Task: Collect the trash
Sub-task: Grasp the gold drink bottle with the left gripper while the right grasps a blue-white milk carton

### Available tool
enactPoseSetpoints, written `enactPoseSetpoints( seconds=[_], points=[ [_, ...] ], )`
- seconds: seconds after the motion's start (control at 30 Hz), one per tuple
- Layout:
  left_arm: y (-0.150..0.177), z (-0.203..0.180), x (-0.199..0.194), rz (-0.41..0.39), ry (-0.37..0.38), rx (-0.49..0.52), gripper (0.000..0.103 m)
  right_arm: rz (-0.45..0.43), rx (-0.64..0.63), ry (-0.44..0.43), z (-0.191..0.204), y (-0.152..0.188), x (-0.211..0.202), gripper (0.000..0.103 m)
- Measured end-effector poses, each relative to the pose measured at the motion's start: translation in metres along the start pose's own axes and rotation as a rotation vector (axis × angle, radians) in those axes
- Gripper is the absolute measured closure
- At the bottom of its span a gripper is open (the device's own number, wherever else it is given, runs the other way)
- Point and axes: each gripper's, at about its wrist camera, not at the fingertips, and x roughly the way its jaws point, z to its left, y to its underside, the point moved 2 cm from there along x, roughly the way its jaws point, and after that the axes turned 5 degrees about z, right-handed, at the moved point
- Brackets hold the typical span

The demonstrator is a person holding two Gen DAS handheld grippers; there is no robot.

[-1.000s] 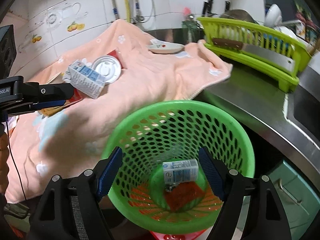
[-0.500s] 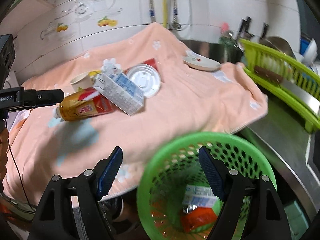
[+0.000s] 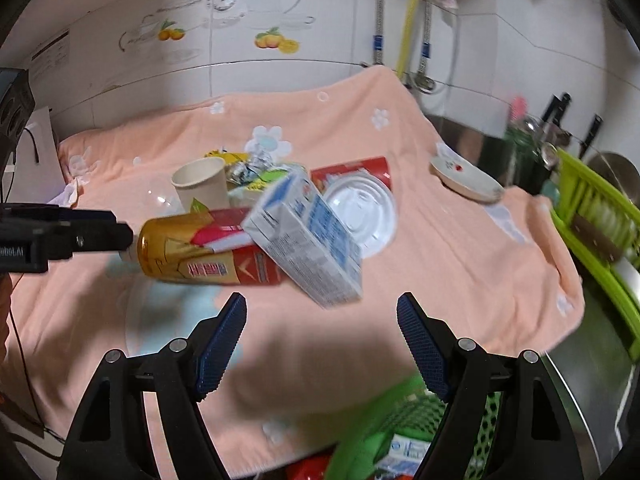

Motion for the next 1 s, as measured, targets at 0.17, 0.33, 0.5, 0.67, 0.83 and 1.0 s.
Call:
enactPoseSetpoints(
  seconds=[0.17,0.33,0.5,0.67,0.83,1.0],
  points=[
    [-0.002,0.008,0.008,0.018,-0.020,0.029,0.046,-0.003,-0.029,0.008,0.008,-0.015,0.019,0.029],
    [-0.007,0.011,0.015,0.023,-0.030,0.073,0.041,-0.007,-0.066,0.025,0.017,-0.028,0.036,0.029],
    [-0.014,0.013,0.026,0.040,-0.027,0.129,0.032,0.020,-0.084,0.036,0.019,-0.032,0.055,0.030],
    [-0.022,0.013,0.035,0.050,-0.025,0.207,0.029,0.026,-0.094,0.036,0.021,-0.034,0.064,0.035],
    [-0.026,0.012,0.050,0.089,0.008,0.270,0.027,0.010,-0.099,0.033,0.024,-0.037,0.064,0.047],
    [-0.031,0.010,0.059,0.093,0.020,0.312,0.025,-0.003,-0.078,0.025,0.019,-0.035,0.057,0.055]
  ],
)
